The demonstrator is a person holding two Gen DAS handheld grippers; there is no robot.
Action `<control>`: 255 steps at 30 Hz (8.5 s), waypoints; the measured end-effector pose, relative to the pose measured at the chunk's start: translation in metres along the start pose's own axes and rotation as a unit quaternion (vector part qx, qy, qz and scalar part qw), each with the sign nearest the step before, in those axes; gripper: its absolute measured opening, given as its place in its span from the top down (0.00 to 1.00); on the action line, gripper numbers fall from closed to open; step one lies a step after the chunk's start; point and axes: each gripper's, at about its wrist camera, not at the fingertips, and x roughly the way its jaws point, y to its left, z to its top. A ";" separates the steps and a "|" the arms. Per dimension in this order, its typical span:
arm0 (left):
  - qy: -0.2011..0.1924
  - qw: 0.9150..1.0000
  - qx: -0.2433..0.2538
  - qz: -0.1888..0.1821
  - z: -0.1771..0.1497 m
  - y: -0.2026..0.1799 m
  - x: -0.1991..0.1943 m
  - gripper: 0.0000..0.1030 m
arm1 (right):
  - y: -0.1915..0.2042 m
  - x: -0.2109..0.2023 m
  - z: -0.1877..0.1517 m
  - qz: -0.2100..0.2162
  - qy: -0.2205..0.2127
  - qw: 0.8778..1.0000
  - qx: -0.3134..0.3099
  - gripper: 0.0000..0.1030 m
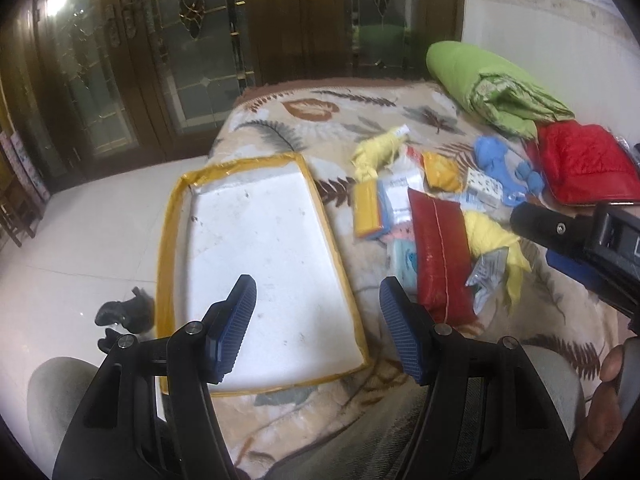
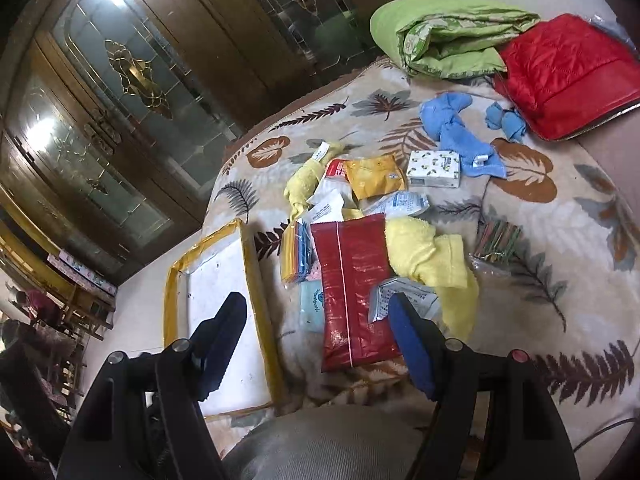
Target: Organize soft objects
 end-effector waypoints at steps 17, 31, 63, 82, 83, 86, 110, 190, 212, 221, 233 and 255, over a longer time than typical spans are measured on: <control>0.042 0.999 0.021 -0.008 0.002 -0.014 0.012 0.37 | -0.013 0.011 0.021 0.006 0.047 0.998 0.043 0.29; 0.087 0.989 -0.015 -0.123 0.007 -0.003 0.023 0.37 | -0.036 0.005 0.030 0.058 0.066 0.993 0.074 0.29; 0.258 0.932 0.103 -0.232 0.064 -0.096 0.141 0.37 | -0.091 0.056 0.038 -0.042 0.110 0.991 0.063 0.70; 0.203 0.923 -0.043 -0.323 0.064 0.004 0.096 0.85 | -0.067 0.000 0.039 -0.038 0.060 0.996 0.058 0.70; 0.199 0.919 -0.062 -0.335 0.062 0.019 0.089 0.85 | -0.061 -0.003 0.040 -0.034 0.058 0.996 0.055 0.70; 0.188 0.897 -0.143 -0.373 0.050 0.075 0.072 0.85 | -0.033 -0.004 0.044 -0.027 0.049 0.997 0.045 0.70; 0.254 0.930 -0.177 -0.199 0.011 0.204 0.097 0.81 | 0.121 0.184 -0.018 -0.096 0.252 0.961 -0.064 0.64; 0.298 0.930 0.021 -0.214 0.055 -0.026 0.137 0.40 | -0.020 0.111 -0.025 0.036 0.187 0.975 -0.112 0.85; 0.147 0.856 -0.308 -0.389 0.046 0.188 0.072 0.91 | 0.067 0.058 0.033 0.041 0.144 0.981 -0.124 0.87; 0.116 0.857 -0.397 -0.307 0.027 0.248 0.094 0.91 | 0.158 0.159 0.024 -0.009 0.212 0.964 -0.161 0.86; 0.128 0.895 -0.365 -0.220 0.025 0.232 0.115 0.91 | 0.158 0.212 0.006 -0.057 0.213 0.961 -0.166 0.84; 0.037 0.945 -0.259 -0.198 0.050 0.195 0.060 0.44 | 0.097 0.096 0.064 0.094 0.100 0.990 -0.038 0.39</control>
